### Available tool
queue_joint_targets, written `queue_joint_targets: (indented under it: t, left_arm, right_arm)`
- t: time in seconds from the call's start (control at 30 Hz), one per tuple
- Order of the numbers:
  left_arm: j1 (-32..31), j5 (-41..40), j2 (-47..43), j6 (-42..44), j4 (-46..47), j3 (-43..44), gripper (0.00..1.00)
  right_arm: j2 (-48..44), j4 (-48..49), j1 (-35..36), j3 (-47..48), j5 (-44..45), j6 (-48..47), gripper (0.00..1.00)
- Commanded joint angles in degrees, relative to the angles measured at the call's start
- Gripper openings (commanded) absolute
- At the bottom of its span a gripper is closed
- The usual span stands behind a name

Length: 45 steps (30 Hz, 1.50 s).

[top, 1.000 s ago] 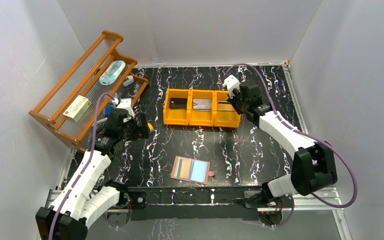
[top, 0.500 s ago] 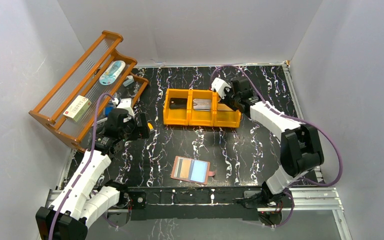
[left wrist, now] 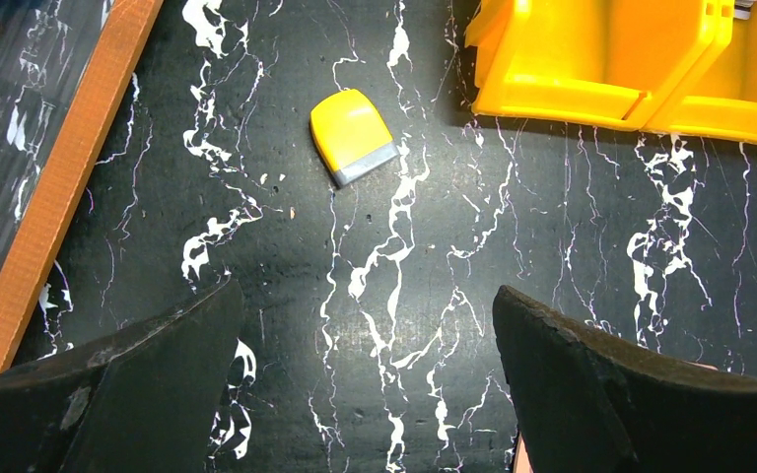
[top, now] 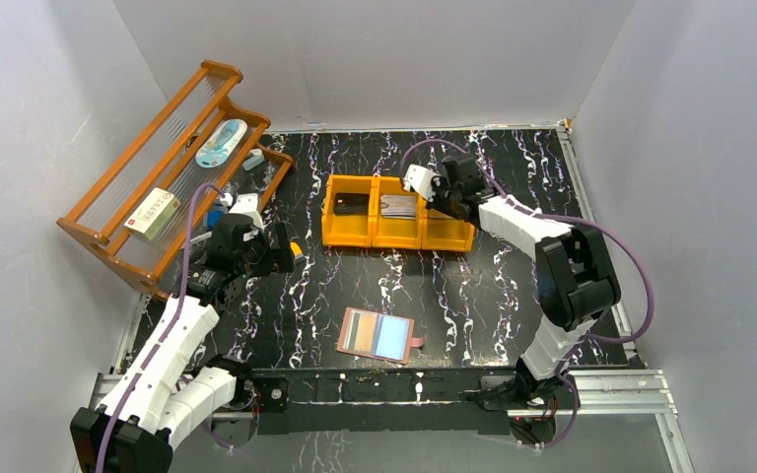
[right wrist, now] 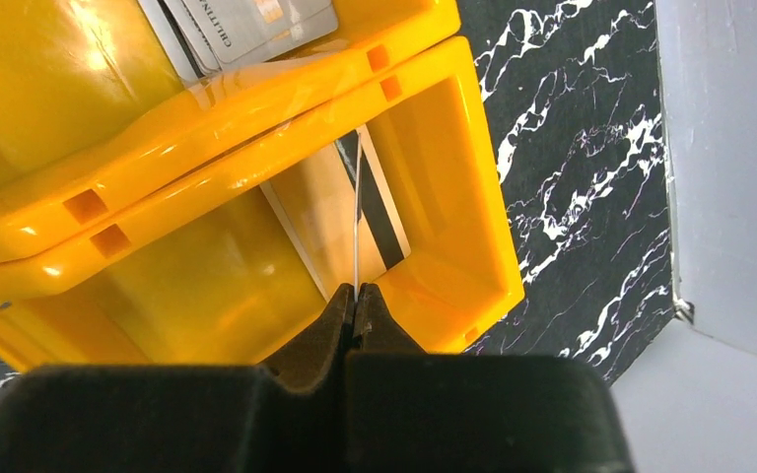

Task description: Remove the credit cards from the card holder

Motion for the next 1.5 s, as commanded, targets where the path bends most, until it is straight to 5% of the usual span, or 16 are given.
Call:
queue_joint_targets:
  t: [0.0,0.77,1.27,1.47]
  left_arm:
    - [0.1,-1.1,-0.9,0.3,-0.3,0.3,0.98]
    - [0.1,-1.8,-1.2,0.0,-0.3,0.0,0.98]
    - [0.1,-2.0,-0.9,0.1,-0.3,-0.1,0.98]
    - [0.1,-1.7,-0.6,0.1,-0.3,0.0,0.98]
  right_arm:
    - [2.4,3.9,1.3,3.5,3.3,-5.7,0.00]
    - [8.7,7.4,2.0,2.8,7.9,-11.0,0.11]
    - [5.9,1.2,-1.7,2.2,-0.3,-9.7,0.18]
    - [3.8,1.9,-2.4,1.4,-1.9,-9.6,0.29]
